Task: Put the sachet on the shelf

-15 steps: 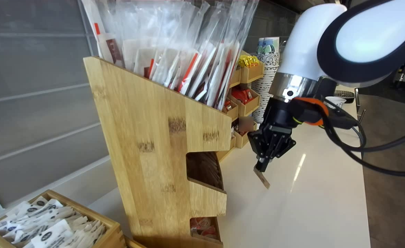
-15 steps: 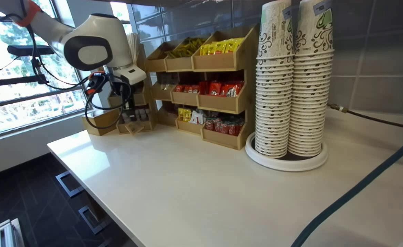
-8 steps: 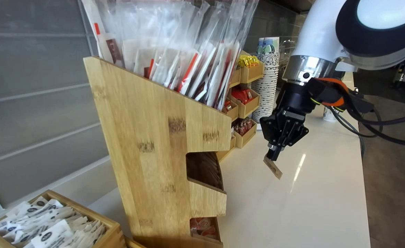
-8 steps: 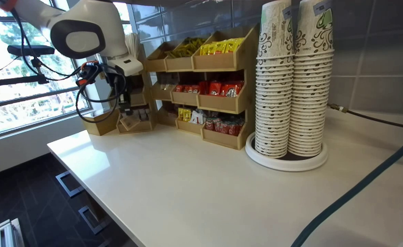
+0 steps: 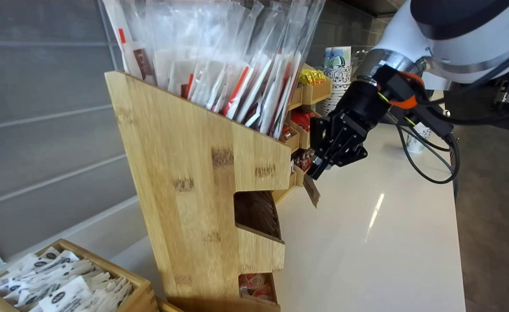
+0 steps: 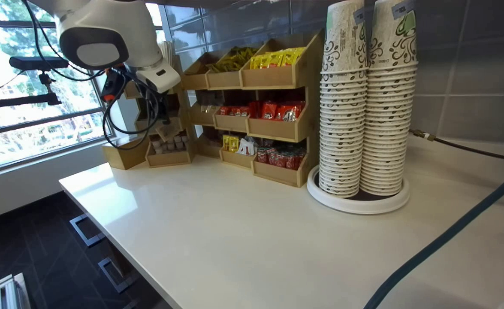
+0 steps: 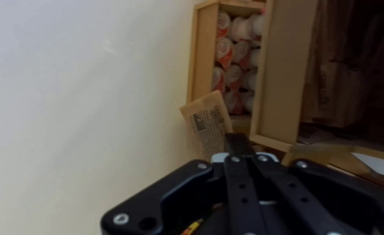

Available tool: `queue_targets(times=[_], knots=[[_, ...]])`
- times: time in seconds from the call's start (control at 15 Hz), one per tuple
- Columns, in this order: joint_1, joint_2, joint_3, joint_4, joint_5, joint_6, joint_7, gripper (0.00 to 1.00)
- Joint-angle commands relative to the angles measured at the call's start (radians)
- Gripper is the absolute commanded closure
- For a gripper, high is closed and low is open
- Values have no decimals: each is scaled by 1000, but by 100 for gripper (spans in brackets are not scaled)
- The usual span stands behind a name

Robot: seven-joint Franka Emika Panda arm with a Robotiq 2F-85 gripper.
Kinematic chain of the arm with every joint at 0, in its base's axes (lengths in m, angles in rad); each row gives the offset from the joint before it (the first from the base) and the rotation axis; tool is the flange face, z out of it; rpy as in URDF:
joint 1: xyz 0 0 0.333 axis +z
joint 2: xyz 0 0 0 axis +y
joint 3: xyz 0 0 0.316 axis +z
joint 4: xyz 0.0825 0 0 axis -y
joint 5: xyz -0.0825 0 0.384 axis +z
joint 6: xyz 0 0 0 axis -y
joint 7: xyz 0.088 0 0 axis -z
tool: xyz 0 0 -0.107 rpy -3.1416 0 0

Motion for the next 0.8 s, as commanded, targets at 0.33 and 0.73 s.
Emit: queue_targets(times=[0.33, 0.73], knots=[[12, -18, -11, 55, 463, -17, -301, 100], [7, -4, 8, 70, 615, -71, -421, 100]])
